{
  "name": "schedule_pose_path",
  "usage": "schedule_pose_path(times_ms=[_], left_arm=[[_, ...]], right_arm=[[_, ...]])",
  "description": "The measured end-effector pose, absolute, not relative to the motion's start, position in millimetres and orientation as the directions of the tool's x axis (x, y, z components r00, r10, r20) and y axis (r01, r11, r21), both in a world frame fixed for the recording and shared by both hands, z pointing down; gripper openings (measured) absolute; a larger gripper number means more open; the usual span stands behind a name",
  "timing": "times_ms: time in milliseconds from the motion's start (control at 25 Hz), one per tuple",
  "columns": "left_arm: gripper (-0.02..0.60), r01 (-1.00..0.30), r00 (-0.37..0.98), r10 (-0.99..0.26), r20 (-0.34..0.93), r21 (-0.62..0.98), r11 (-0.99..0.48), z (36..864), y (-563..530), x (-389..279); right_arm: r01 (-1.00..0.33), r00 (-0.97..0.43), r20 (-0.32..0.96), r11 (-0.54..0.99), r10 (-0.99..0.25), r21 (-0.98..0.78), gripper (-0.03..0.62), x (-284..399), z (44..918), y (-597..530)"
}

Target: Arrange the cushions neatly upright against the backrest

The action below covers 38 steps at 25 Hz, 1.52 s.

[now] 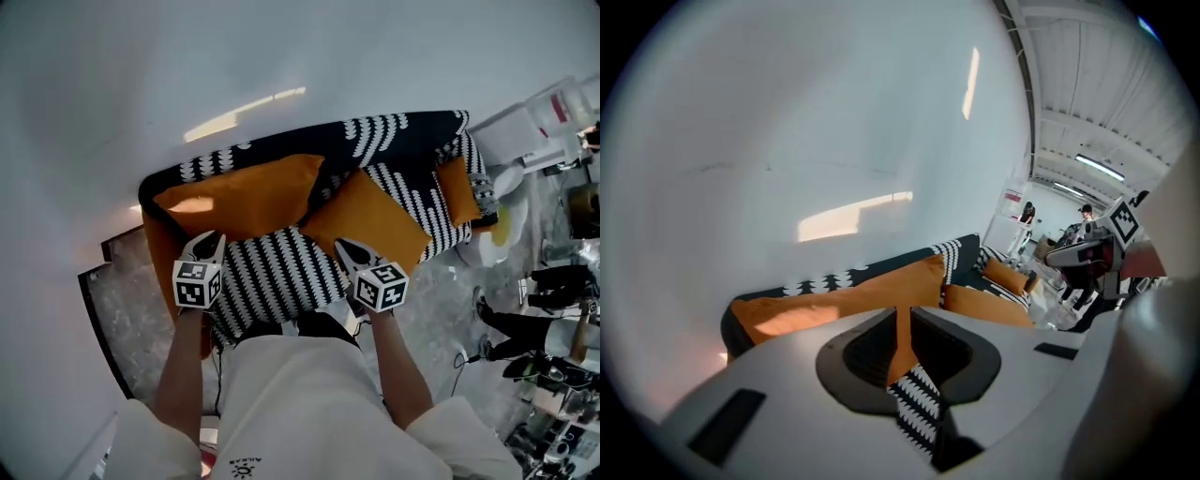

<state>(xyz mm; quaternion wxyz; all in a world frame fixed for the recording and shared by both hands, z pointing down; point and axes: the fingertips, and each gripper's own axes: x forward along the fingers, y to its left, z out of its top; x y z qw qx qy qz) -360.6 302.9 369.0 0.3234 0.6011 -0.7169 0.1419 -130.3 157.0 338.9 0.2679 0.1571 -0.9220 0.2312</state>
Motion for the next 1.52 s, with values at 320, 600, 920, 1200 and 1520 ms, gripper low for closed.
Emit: schedule_pose_path(times_ms=[320,600,920,1200,1520], left_arm=[[0.029,-0.981,0.128,-0.781,0.611,0.193,-0.010,356.5,250.0,-259.6],[0.018,-0.972,0.224,-0.771,0.597,0.199,-0.128,344.2,198.4,-152.8],[0.018,-0.958,0.269,-0.736,0.622,0.250,-0.139,345.1,166.7,-31.9],[0.018,-0.966,0.252,-0.703,0.665,0.209,-0.149,361.4,152.9,29.1],[0.018,-0.976,0.218,-0.634,0.742,0.168,-0.139,402.6,144.3,40.1]], right_arm=[[-0.494,-0.797,0.524,0.823,-0.300,-0.281,0.023,-37.3,304.8,166.8],[-0.581,-0.774,0.498,0.751,-0.391,-0.313,0.023,79.4,307.1,134.3],[-0.603,-0.746,0.536,0.743,-0.396,-0.291,0.023,204.1,330.2,108.9],[-0.645,-0.718,0.561,0.697,-0.412,-0.314,0.023,297.8,366.3,93.0],[-0.675,-0.672,0.643,0.662,-0.367,-0.327,0.023,359.5,436.1,74.7]])
